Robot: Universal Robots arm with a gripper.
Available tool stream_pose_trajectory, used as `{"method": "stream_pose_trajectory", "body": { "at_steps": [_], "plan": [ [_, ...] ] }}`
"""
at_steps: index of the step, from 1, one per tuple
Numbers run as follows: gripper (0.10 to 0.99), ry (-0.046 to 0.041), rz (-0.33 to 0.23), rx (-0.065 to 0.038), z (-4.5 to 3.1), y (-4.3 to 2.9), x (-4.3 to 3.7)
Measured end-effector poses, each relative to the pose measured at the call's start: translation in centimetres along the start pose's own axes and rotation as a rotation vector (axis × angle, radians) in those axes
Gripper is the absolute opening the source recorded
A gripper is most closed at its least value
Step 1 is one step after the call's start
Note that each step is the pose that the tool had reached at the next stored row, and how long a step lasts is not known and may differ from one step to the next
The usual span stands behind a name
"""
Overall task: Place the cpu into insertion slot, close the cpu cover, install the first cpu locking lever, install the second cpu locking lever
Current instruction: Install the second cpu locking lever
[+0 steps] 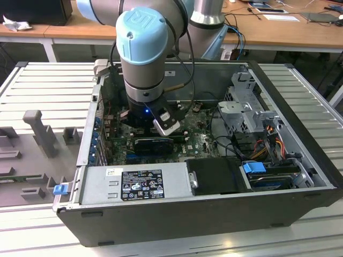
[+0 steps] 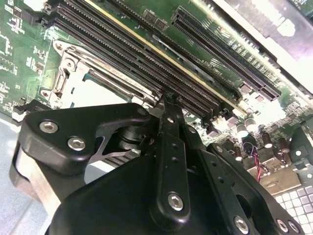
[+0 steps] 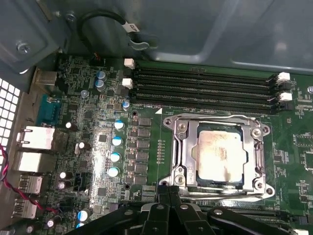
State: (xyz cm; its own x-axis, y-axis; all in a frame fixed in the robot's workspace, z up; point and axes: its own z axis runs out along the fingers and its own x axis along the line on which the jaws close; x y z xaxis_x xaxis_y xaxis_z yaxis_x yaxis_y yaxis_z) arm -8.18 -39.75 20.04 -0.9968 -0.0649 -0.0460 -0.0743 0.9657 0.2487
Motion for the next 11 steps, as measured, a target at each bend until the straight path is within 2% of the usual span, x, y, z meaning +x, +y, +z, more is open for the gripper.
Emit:
{"method": "stream_pose_trajectory", "body": {
  "at_steps": [5,11],
  "plan": [
    [0.106,-0.0025,0.001,-0.031,0.27,-0.06,0.01],
    [0.106,-0.0024,0.001,-0.034,0.64,-0.15,0.04]
  ]
}}
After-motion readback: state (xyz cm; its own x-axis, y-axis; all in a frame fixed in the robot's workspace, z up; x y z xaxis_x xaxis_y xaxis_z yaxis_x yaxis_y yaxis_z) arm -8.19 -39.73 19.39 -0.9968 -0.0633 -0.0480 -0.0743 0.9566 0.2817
